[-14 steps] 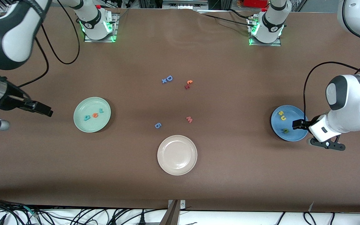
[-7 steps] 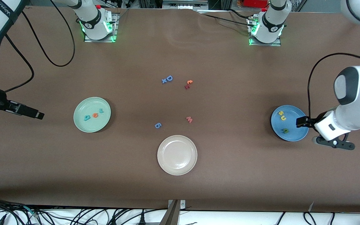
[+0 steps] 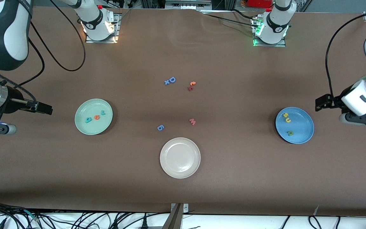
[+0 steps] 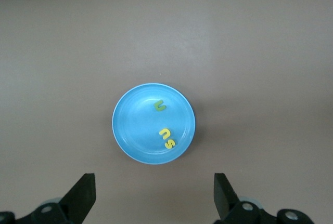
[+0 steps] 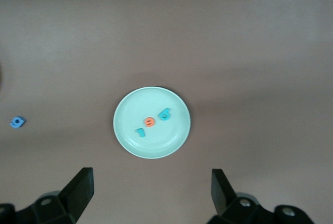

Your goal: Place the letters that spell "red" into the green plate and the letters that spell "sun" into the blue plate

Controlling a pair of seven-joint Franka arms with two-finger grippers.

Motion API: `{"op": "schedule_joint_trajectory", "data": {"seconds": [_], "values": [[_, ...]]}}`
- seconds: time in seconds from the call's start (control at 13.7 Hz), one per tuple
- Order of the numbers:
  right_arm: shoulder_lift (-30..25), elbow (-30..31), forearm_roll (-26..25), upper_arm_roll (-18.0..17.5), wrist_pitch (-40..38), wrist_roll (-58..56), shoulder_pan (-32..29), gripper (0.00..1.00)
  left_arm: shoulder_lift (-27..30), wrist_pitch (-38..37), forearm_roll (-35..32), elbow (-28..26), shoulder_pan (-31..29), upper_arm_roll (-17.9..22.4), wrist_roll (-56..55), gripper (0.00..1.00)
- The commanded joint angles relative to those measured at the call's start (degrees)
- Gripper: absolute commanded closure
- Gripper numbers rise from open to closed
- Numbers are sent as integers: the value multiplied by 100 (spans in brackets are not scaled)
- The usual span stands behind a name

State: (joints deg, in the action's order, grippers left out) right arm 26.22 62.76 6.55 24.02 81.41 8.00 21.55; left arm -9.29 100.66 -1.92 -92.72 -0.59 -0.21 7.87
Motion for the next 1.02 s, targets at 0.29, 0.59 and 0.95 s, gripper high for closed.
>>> {"op": "schedule_joint_trajectory", "data": {"seconds": [0.29, 0.59, 0.95], "values": [[-1108, 980, -585, -2927, 602, 378, -2452, 0, 1359, -107, 69, -835, 358, 3, -268, 0], [-1251, 1300, -717, -3184, 1087, 361, -2630, 0, 1667, -301, 60, -932, 279, -5, -242, 0], [-1225, 1273, -787, -3175, 1114, 378, -2568, 0, 1764, -441, 368, -1055, 147, 21, -250, 0]]}}
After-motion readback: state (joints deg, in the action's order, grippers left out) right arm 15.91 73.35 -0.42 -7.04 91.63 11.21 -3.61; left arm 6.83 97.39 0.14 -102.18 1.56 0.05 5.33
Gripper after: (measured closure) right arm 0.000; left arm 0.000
